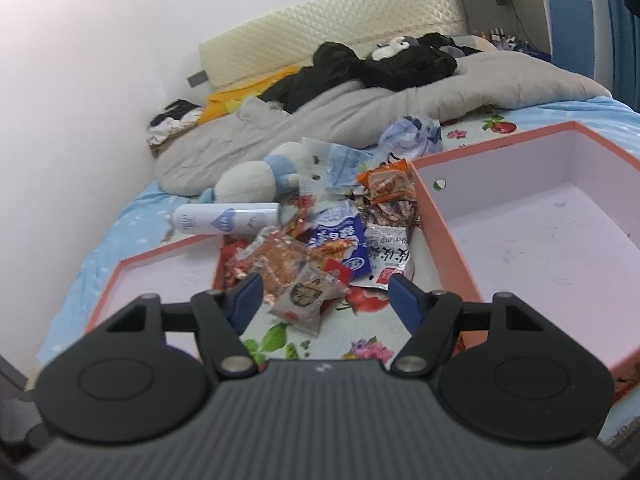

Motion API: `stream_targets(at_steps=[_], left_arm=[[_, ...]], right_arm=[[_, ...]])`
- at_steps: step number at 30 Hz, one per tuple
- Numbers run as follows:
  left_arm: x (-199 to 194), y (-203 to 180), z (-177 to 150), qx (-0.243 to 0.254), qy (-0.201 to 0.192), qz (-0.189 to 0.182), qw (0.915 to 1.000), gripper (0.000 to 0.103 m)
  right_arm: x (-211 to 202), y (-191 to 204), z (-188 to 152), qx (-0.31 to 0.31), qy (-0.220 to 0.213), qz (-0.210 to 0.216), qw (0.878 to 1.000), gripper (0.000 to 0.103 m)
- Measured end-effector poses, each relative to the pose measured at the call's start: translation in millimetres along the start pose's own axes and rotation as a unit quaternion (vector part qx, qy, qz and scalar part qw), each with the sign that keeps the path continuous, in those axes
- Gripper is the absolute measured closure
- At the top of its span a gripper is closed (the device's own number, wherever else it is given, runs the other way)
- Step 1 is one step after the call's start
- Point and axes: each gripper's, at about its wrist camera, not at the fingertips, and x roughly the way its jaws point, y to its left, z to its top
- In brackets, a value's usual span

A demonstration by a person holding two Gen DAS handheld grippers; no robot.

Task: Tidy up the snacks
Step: 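Grasp the black sesame snack bag with the left tool while the right tool grasps the shrimp-flavor bag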

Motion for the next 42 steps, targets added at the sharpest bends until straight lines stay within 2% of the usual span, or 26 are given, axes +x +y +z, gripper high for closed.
stream_targets(at_steps=[4, 13, 18, 20, 24, 30, 33, 35, 37, 42], left_arm=[[35, 9, -1, 0.021, 0.017, -0.018, 0.9995, 0.007], [97, 17, 8, 0.045, 0.028, -0.038, 0.9979, 0.018], [127, 14, 17, 0.052, 0.036, -0.055, 0.9965, 0.02], [136, 12, 19, 0.056, 0.036, -0.057, 0.9962, 0.021], [156, 14, 25, 0.044, 0.038, -0.068, 0.996, 0.024], [174, 18, 27, 0.034, 0.041, -0.074, 0.9959, 0.031], [180, 20, 27, 0.038, 0.043, -0.061, 0.9965, 0.037], [181, 23, 26, 0.032, 0.042, -0.065, 0.9965, 0.037], [183, 24, 25, 0.026, 0.044, -0.066, 0.9965, 0.038], [181, 27, 20, 0.006, 0.044, -0.077, 0.9961, 0.05]], right_arm=[[36, -3, -2, 0.005, -0.006, -0.013, 1.0, 0.031], [113, -8, 0, 0.012, -0.01, -0.05, 0.999, 0.031], [148, -15, 6, 0.028, -0.001, -0.062, 0.998, 0.032], [159, -15, 7, 0.029, 0.006, -0.07, 0.997, 0.037], [180, -18, 10, 0.035, 0.006, -0.094, 0.995, 0.037], [209, -20, 11, 0.028, 0.011, -0.145, 0.989, 0.037], [220, -16, 10, 0.006, 0.009, -0.167, 0.986, 0.039], [228, -16, 9, 0.005, 0.011, -0.18, 0.984, 0.039], [233, -19, 8, 0.012, 0.014, -0.185, 0.983, 0.04], [241, -29, 11, 0.053, 0.03, -0.174, 0.983, 0.039]])
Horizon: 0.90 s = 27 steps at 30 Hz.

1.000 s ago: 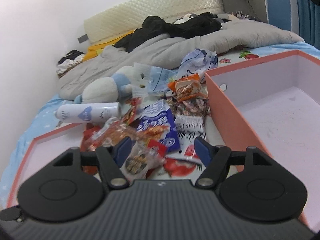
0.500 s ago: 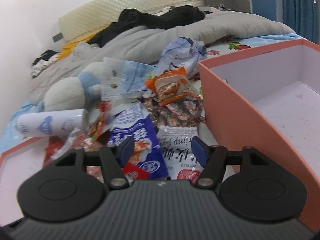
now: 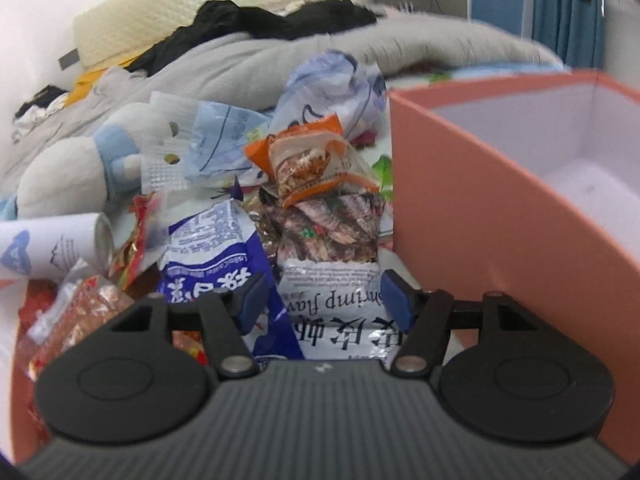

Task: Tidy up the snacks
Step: 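Grasp the black sesame snack bag with the left tool while the right tool grasps the shrimp-flavor bag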

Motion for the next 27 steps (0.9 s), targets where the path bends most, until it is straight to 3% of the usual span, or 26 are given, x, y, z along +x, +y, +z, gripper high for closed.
stream_targets(at_steps=[3, 6, 9, 21, 23, 25, 27], left_arm=[[-4, -3, -5, -0.007, -0.002, -0.003, 1.0, 0.058], [-8, -3, -8, -0.016, -0.002, -0.006, 0.9999, 0.067], [-11, -3, -10, -0.028, 0.001, -0.006, 0.9996, 0.075], [-46, -2, -14, -0.066, 0.002, -0.007, 0.9978, 0.079], [-52, -2, -14, -0.067, -0.003, -0.009, 0.9977, 0.075], [-56, -2, -13, -0.063, -0.004, 0.002, 0.998, 0.063], [-59, -1, -9, -0.077, -0.002, 0.017, 0.9969, 0.037]], right_arm=[[1, -5, 3, 0.011, 0.014, 0.013, 1.0, 0.041], [-4, -7, 5, 0.005, 0.02, 0.02, 1.0, 0.053], [-13, -11, 3, -0.002, 0.029, 0.023, 0.999, 0.056], [-81, -33, -35, -0.076, 0.045, 0.055, 0.995, 0.059], [-93, -38, -43, -0.084, 0.048, 0.061, 0.993, 0.059], [-105, -40, -51, -0.096, 0.047, 0.069, 0.992, 0.059], [-116, -42, -60, -0.112, 0.044, 0.075, 0.99, 0.059]])
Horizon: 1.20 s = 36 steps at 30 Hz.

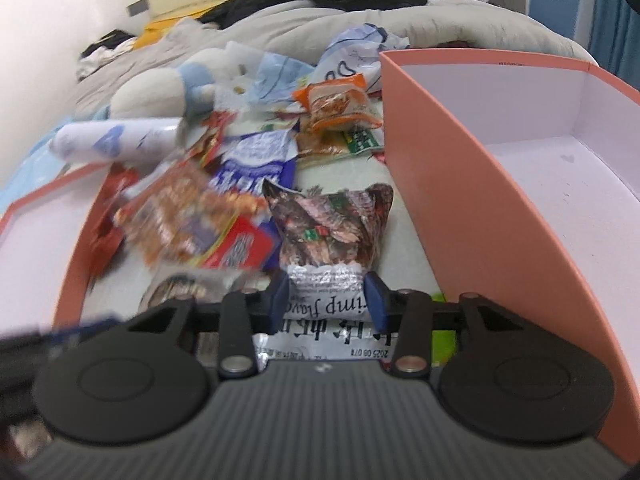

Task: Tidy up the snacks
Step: 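Grasp the black sesame snack bag with the left tool while the right tool grasps the shrimp-flavor bag, then lift both held bags and carry them toward the deep pink box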

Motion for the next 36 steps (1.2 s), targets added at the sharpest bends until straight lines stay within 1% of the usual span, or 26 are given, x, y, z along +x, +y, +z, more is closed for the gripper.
stream_targets(at_steps=[3, 6, 8, 10, 12, 15, 17, 20, 21, 22, 27, 30, 34, 36], left_arm=[[-3, 2, 4, -0.026, -0.005, -0.013, 0.9995, 0.027], [4, 0, 7, -0.04, 0.004, -0.008, 0.9992, 0.021], [12, -3, 9, -0.044, 0.021, -0.002, 0.9988, 0.02], [22, -3, 9, -0.059, 0.033, -0.001, 0.9977, 0.02], [32, -4, 9, -0.07, 0.04, 0.018, 0.9966, 0.019], [44, -10, 7, -0.038, 0.037, 0.044, 0.9976, 0.019], [53, -13, 7, -0.03, 0.051, 0.06, 0.9964, 0.019], [58, -17, 7, -0.01, 0.048, 0.076, 0.996, 0.021], [60, -18, 6, -0.005, 0.051, 0.085, 0.995, 0.026], [60, -18, 5, -0.002, 0.049, 0.087, 0.995, 0.03], [49, -18, -2, -0.001, 0.047, 0.097, 0.9942, 0.041], [35, -15, -11, -0.004, 0.048, 0.101, 0.9937, 0.043], [8, -12, -30, -0.015, 0.058, 0.094, 0.9938, 0.044], [-5, -11, -41, -0.024, 0.062, 0.098, 0.993, 0.043]], right_arm=[[-12, 4, -14, -0.026, -0.002, 0.008, 1.0, 0.059], [-26, 1, -25, -0.037, -0.001, 0.017, 0.999, 0.059], [-33, 0, -31, -0.045, 0.001, 0.026, 0.999, 0.059], [-40, -3, -36, -0.045, 0.007, 0.029, 0.999, 0.059], [-47, -1, -42, -0.059, 0.01, 0.035, 0.998, 0.059], [-52, -2, -48, -0.069, 0.012, 0.05, 0.996, 0.059], [-53, -3, -50, -0.077, 0.01, 0.056, 0.995, 0.059], [-53, -6, -49, -0.076, 0.008, 0.064, 0.995, 0.059], [-53, -7, -49, -0.076, 0.009, 0.066, 0.995, 0.059], [-53, -8, -48, -0.076, 0.01, 0.067, 0.995, 0.059], [-54, -7, -49, -0.087, 0.012, 0.066, 0.994, 0.059], [-56, -4, -50, -0.097, 0.013, 0.065, 0.993, 0.059], [-62, -2, -54, -0.106, 0.019, 0.06, 0.992, 0.059], [-66, -3, -57, -0.111, 0.027, 0.062, 0.992, 0.059]])
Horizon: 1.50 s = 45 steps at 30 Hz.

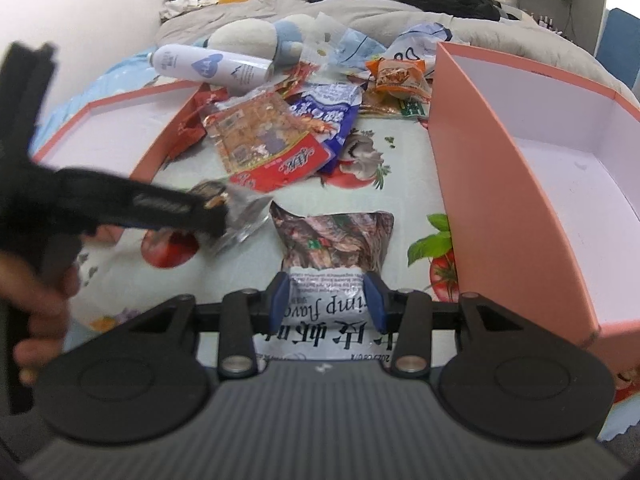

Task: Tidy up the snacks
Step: 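Lift both held bags and carry them toward the deep pink box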

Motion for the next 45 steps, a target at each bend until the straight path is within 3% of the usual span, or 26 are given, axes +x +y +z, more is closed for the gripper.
stream_targets(at_steps=[4, 7, 10, 12, 16, 19, 28, 37, 39, 45], left_arm=[[-18, 11, -23, -0.046, 0.01, -0.023, 0.9986, 0.042], [-27, 22, -34, -0.086, 0.007, -0.052, 0.9949, 0.034], [-30, 30, -35, -0.097, 0.001, -0.058, 0.9936, 0.024], [-31, 35, -31, -0.1, -0.001, -0.06, 0.9932, 0.023], [-24, 36, -25, -0.082, 0.006, -0.082, 0.9932, 0.023], [-18, 25, -24, -0.038, 0.005, -0.086, 0.9955, 0.023], [-8, -4, -26, 0.07, 0.017, -0.046, 0.9964, 0.024], [-13, -11, -29, 0.103, 0.006, -0.018, 0.9945, 0.041], [-15, -11, -29, 0.092, 0.006, -0.02, 0.9955, 0.049], [-28, -11, -29, 0.058, 0.004, -0.016, 0.9982, 0.057]], right_arm=[[-5, -1, -1, -0.013, 0.016, 0.005, 1.0, 0.058], [-3, -6, 2, -0.005, 0.022, 0.008, 1.0, 0.055], [1, -7, 6, -0.007, 0.022, -0.002, 1.0, 0.034], [4, -7, 9, -0.007, 0.025, 0.0, 1.0, 0.034], [14, -4, 10, -0.011, 0.037, -0.013, 0.999, 0.035], [21, -2, 7, -0.011, 0.048, -0.01, 0.999, 0.04], [24, 5, 5, -0.003, 0.05, -0.027, 0.998, 0.051], [19, 3, 3, 0.002, 0.043, -0.033, 0.999, 0.061], [16, 1, 4, -0.002, 0.039, -0.031, 0.999, 0.062], [4, -8, 11, 0.01, 0.021, -0.012, 1.0, 0.063]])
